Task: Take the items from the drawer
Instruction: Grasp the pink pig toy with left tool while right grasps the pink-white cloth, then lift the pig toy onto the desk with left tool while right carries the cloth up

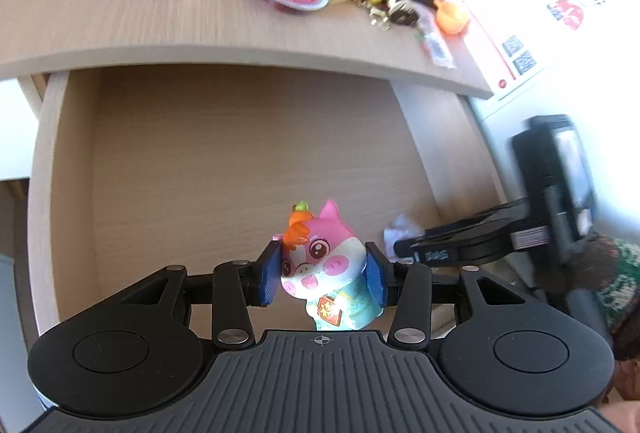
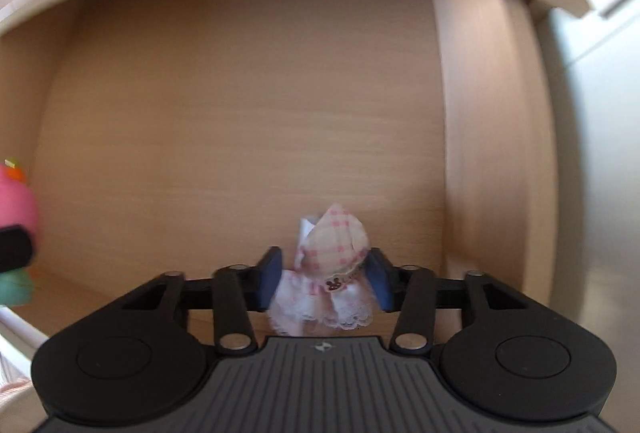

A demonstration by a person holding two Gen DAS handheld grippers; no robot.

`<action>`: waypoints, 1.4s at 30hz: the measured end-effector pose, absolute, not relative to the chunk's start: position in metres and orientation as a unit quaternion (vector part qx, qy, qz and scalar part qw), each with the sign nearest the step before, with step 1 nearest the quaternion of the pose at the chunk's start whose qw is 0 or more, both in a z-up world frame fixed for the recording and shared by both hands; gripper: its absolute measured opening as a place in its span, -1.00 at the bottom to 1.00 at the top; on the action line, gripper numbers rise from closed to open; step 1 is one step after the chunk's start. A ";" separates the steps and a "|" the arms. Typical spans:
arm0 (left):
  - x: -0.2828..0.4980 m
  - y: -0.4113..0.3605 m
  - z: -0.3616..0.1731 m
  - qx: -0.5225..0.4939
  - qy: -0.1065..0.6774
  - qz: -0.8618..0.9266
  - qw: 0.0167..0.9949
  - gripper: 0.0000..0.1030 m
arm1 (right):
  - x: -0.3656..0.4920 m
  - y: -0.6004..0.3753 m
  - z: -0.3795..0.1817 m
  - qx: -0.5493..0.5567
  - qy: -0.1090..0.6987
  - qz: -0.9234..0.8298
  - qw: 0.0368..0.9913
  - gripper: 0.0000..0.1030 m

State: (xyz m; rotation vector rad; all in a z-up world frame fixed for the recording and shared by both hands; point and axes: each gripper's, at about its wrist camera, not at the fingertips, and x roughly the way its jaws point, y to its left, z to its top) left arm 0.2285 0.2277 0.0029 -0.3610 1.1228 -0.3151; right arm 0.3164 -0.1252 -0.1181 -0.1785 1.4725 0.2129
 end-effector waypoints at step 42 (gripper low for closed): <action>0.410 0.174 0.054 -0.038 0.366 -0.105 0.924 -0.05 | 0.323 -0.163 0.029 0.089 0.470 0.154 0.865 -0.83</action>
